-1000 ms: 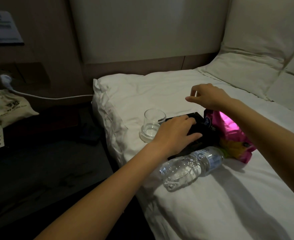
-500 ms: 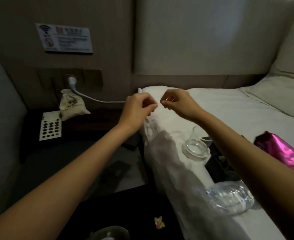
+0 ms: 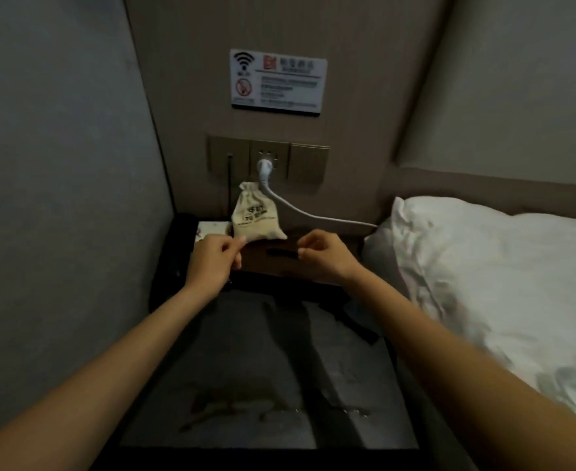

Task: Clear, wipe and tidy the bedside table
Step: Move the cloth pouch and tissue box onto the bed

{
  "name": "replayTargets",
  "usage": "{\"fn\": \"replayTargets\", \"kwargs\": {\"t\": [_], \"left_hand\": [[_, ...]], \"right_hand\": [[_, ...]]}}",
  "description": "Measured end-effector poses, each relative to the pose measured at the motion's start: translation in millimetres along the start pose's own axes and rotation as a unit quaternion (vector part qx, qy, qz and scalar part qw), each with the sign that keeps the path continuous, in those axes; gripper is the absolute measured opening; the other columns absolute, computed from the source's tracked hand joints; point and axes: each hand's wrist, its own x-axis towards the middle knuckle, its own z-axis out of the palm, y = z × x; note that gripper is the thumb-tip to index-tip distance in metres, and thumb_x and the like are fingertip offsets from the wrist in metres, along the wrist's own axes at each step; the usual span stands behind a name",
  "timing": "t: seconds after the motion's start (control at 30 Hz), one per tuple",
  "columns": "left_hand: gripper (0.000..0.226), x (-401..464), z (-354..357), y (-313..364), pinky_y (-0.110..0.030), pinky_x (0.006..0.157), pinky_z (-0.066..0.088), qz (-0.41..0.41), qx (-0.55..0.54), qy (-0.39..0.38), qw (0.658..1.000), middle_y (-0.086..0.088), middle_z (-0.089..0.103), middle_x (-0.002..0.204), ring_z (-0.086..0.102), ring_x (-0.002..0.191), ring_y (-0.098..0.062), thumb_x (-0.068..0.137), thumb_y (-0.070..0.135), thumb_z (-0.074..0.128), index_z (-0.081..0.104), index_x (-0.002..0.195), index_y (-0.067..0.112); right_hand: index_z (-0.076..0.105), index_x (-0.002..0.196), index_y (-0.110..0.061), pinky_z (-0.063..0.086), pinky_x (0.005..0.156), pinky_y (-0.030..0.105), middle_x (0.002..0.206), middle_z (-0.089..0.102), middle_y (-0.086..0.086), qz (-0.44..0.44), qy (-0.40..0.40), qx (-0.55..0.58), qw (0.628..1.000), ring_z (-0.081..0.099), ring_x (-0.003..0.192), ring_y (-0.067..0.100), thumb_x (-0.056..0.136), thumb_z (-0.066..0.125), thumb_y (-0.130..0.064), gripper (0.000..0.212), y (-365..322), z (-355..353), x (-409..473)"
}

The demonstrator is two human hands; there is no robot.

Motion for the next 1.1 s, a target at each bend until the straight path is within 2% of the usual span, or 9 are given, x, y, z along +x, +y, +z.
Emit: {"fn": "replayTargets", "kwargs": {"t": [0.1,0.17,0.3,0.4,0.47,0.53,0.73,0.93,1.1], "left_hand": [[0.033,24.6,0.1,-26.1,-0.046,0.072,0.055,-0.006,0.033,0.003,0.999,-0.007,0.068,0.078,0.066,0.078,-0.025,0.097,0.031,0.056,0.066,0.074,0.011],[0.017,43.3,4.4,-37.6,-0.041,0.075,0.054,-0.006,0.040,0.001,0.999,-0.003,0.067,0.095,0.063,0.092,-0.021,0.094,0.027,0.061,0.066,0.093,0.010],[0.032,76.2,21.2,-49.9,-0.028,0.081,0.038,-0.007,0.020,-0.041,0.999,-0.003,0.053,0.114,0.047,0.106,-0.013,0.088,0.017,0.069,0.055,0.116,0.011],[0.036,91.2,36.8,-52.5,-0.037,0.088,0.046,-0.010,0.003,-0.092,0.996,-0.010,0.054,0.126,0.052,0.111,-0.022,0.085,0.010,0.071,0.053,0.116,0.014],[0.036,98.4,46.0,-53.5,-0.041,0.100,0.044,0.000,0.009,-0.116,0.993,-0.010,0.055,0.132,0.051,0.121,-0.025,0.083,0.008,0.071,0.057,0.115,0.015],[0.034,104.1,52.1,-53.2,-0.037,0.104,0.041,-0.011,-0.020,-0.110,0.994,-0.007,0.057,0.131,0.050,0.125,-0.023,0.083,0.005,0.070,0.061,0.116,0.012],[0.032,94.5,56.3,-54.0,-0.023,0.096,0.039,-0.072,-0.086,-0.054,0.992,-0.013,0.056,0.133,0.049,0.127,-0.023,0.086,0.002,0.068,0.062,0.117,0.001],[0.041,62.7,36.5,-43.4,-0.021,0.089,0.046,-0.067,-0.120,-0.003,0.991,-0.006,0.055,0.130,0.051,0.117,-0.015,0.079,0.006,0.076,0.062,0.117,0.008],[0.054,38.3,8.4,-22.5,-0.037,0.106,0.043,-0.035,-0.113,0.010,0.993,-0.007,0.044,0.136,0.045,0.127,-0.019,0.075,0.005,0.079,0.056,0.124,0.012]], "right_hand": [[0.060,0.113,-0.012,0.047,0.079,0.028,0.104,0.066,0.008,0.017,-0.025,-0.028,0.999,0.061,0.094,0.018,0.089,0.068,-0.018,0.026,10.8,24.5,25.8],[0.054,0.125,-0.011,0.049,0.087,0.032,0.117,0.063,0.012,0.019,-0.051,-0.080,0.995,0.060,0.105,0.022,0.088,0.069,-0.021,0.041,19.2,35.8,36.7],[0.039,0.139,-0.015,0.041,0.104,0.044,0.136,0.047,0.013,0.003,-0.109,-0.263,0.959,0.046,0.126,0.032,0.081,0.076,-0.036,0.072,37.4,49.7,50.3],[0.029,0.146,-0.016,0.033,0.110,0.044,0.140,0.045,0.013,-0.016,-0.131,-0.361,0.923,0.042,0.131,0.034,0.077,0.077,-0.040,0.087,49.5,56.7,54.3],[0.031,0.144,-0.016,0.033,0.107,0.043,0.135,0.049,0.012,-0.040,-0.112,-0.379,0.918,0.045,0.128,0.033,0.078,0.075,-0.034,0.081,55.0,59.5,55.9],[0.035,0.139,-0.016,0.035,0.104,0.044,0.132,0.051,0.012,-0.055,-0.095,-0.379,0.919,0.048,0.125,0.033,0.079,0.075,-0.030,0.074,56.7,59.7,57.0],[0.038,0.135,-0.018,0.036,0.106,0.047,0.132,0.053,0.009,-0.060,-0.088,-0.369,0.923,0.048,0.126,0.031,0.076,0.077,-0.027,0.071,56.4,59.3,53.2],[0.037,0.137,-0.017,0.028,0.111,0.048,0.130,0.052,0.010,-0.097,-0.070,-0.395,0.911,0.047,0.126,0.032,0.076,0.075,-0.025,0.072,47.1,56.6,39.3],[0.036,0.139,-0.016,0.028,0.113,0.050,0.130,0.053,0.010,-0.134,-0.071,-0.399,0.904,0.047,0.124,0.032,0.076,0.076,-0.027,0.075,18.0,39.3,26.8]]}}
